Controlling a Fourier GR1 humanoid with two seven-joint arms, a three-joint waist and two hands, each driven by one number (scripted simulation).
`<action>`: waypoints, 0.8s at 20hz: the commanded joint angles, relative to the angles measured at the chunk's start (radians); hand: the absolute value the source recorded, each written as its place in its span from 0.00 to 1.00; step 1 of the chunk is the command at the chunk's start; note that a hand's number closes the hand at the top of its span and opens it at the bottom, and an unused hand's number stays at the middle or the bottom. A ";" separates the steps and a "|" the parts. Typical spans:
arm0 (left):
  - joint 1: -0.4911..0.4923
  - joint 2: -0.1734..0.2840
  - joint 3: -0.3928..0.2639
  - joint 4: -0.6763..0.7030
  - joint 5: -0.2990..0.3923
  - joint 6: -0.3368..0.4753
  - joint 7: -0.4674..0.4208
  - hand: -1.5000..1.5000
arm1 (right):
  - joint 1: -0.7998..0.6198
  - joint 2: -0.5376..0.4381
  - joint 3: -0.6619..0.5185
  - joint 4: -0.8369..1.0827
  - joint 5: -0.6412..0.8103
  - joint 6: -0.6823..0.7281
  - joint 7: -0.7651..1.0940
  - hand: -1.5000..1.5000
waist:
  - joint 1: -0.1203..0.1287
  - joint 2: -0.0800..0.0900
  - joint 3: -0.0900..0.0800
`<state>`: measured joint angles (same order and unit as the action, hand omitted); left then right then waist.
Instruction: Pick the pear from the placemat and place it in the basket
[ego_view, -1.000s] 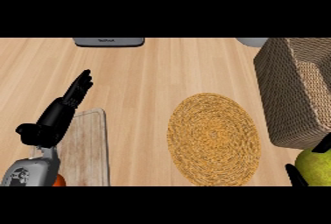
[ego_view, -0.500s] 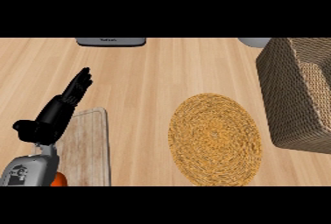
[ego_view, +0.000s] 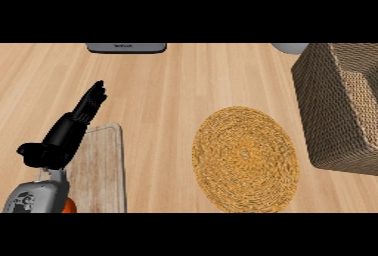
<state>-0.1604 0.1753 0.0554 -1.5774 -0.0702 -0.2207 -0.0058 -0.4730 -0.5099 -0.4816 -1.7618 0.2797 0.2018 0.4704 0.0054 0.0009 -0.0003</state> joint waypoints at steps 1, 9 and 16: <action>0.003 0.004 0.002 -0.081 0.010 -0.003 0.075 0.50 | 0.009 -0.039 -0.019 0.150 -0.013 0.006 -0.120 1.00 | 0.001 -0.001 0.001; 0.008 -0.042 -0.031 -0.019 -0.040 0.029 0.009 0.50 | -0.063 -0.078 -0.006 0.449 0.100 -0.164 -0.397 1.00 | 0.005 0.001 0.000; -0.026 -0.016 -0.001 -0.004 -0.023 0.008 0.016 0.50 | -0.144 -0.057 -0.086 0.681 0.038 -0.281 -0.534 1.00 | 0.012 0.003 0.001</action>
<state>-0.1778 0.1782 0.0715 -1.5608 -0.0749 -0.2347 -0.0094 -0.5346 -0.5744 -0.5355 -1.2162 0.3447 -0.0198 -0.0241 0.0095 0.0027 0.0006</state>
